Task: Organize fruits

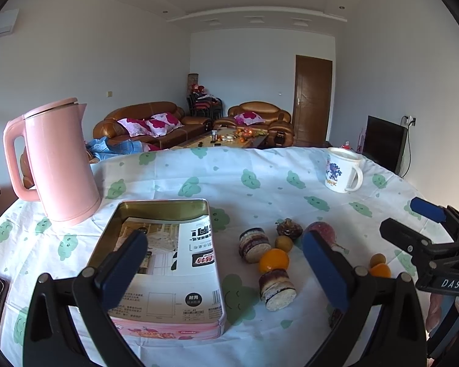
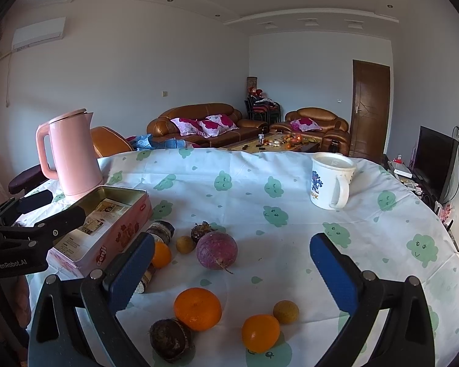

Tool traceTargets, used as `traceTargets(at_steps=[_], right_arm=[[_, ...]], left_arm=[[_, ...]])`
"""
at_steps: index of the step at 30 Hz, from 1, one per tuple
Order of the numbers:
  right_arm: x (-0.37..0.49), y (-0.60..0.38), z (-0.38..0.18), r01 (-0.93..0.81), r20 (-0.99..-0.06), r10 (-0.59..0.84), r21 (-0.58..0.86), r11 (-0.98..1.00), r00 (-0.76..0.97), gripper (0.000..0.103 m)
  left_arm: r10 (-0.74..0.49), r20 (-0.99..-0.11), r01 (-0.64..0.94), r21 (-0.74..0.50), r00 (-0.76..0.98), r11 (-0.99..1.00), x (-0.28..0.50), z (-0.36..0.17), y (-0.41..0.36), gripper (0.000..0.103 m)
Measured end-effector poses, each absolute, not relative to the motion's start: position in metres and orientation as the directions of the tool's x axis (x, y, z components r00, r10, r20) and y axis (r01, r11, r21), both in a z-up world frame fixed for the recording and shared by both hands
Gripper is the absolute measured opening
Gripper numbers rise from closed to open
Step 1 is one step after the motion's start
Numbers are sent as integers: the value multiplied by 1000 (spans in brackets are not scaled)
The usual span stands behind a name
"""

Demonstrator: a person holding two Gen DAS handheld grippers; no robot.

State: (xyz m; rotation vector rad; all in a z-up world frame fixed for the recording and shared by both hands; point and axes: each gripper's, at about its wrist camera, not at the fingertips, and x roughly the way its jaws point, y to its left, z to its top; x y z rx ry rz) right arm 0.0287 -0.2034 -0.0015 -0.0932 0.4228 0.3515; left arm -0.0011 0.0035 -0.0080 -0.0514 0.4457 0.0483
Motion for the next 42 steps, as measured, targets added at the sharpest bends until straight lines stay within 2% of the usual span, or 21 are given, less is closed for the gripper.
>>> traceTargets(at_steps=[37,42], right_arm=[[29,-203,-5,-349,-423,313,-7,937,850,102],[27,-209,-12,-338,-429,299,-15,941,853,102]], left_arm=[[41,-444,-64,-37,895,997,3,-17,4,103],[6,-461,-39,-61,887,997,2,-25,-3,103]])
